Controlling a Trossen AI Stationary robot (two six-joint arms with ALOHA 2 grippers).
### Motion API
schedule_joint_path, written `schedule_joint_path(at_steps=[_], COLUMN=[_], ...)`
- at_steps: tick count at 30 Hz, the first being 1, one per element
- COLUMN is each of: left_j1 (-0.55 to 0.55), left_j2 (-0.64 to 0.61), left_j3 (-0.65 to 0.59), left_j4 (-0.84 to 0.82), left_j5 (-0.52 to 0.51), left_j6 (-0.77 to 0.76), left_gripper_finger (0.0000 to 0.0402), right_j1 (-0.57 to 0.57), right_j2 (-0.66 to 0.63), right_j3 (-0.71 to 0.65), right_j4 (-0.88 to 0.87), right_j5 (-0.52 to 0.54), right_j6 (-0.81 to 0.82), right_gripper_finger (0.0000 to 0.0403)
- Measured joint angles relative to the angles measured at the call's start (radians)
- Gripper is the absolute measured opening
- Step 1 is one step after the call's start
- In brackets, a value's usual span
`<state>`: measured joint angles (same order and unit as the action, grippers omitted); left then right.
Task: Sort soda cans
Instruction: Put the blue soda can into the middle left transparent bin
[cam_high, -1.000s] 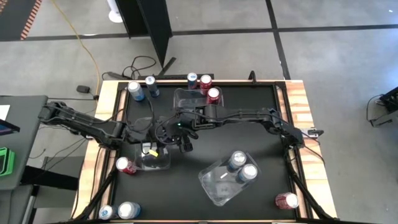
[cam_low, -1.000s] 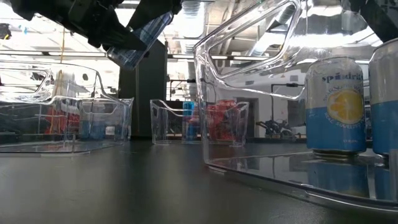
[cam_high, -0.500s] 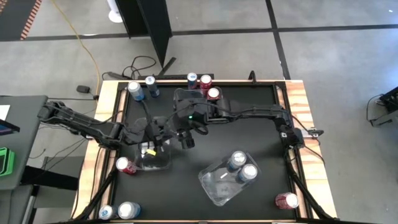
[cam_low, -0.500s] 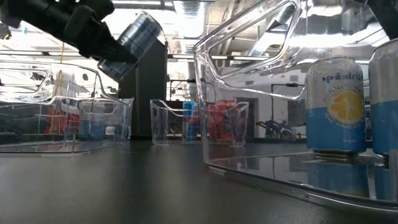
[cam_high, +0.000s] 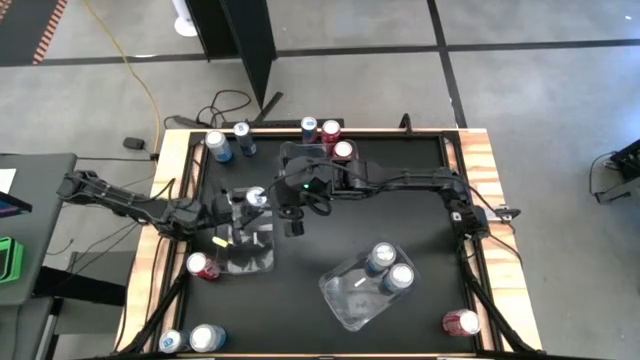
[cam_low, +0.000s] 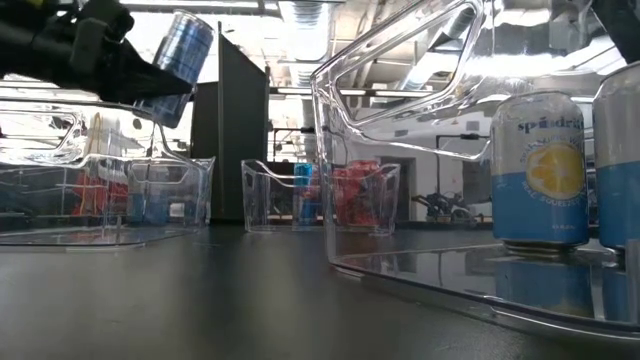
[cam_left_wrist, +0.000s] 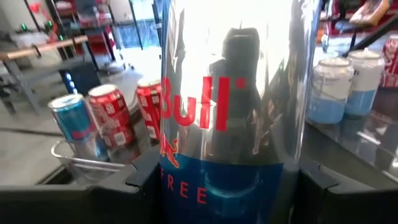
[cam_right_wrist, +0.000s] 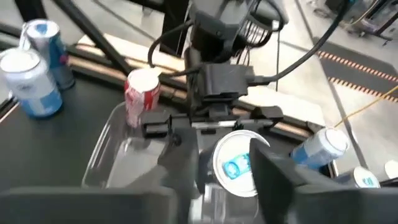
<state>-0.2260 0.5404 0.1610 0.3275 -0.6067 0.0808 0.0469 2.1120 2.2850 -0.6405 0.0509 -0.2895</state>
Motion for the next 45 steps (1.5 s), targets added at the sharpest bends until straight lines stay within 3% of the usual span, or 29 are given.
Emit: schedule_joint_path(at_steps=[4,6,23,32,37,45], left_j1=[0.012,0.013,0.02,0.089,0.123,0.13], left_j2=[-0.05,-0.058,-0.041,-0.046,-0.041,-0.035], left_j3=[-0.024,-0.024,-0.024,-0.136,-0.138,-0.141], left_j4=[-0.008,-0.002,-0.024,0.197,0.156,0.155], left_j5=[-0.001,0.001,0.009,0.069,0.131,0.14], left_j6=[0.012,0.013,0.009,0.019,0.016,0.008], left_gripper_finger=[0.0214,0.0214,0.0214,0.0214,0.0214,0.0214], right_j1=[-0.011,-0.019,-0.074,-0.073,-0.073,-0.073], right_j2=[0.003,0.001,0.0,0.002,0.003,0.003], right_j3=[-0.033,-0.059,-0.246,-0.248,-0.248,-0.259], right_j4=[0.084,0.128,0.364,0.393,0.392,0.396], right_j5=[0.001,0.002,0.004,0.004,0.003,-0.003], right_j6=[-0.004,-0.008,0.054,0.056,0.055,0.053], right_gripper_finger=[0.0037,0.0011,0.0001,0.0,0.0,0.0])
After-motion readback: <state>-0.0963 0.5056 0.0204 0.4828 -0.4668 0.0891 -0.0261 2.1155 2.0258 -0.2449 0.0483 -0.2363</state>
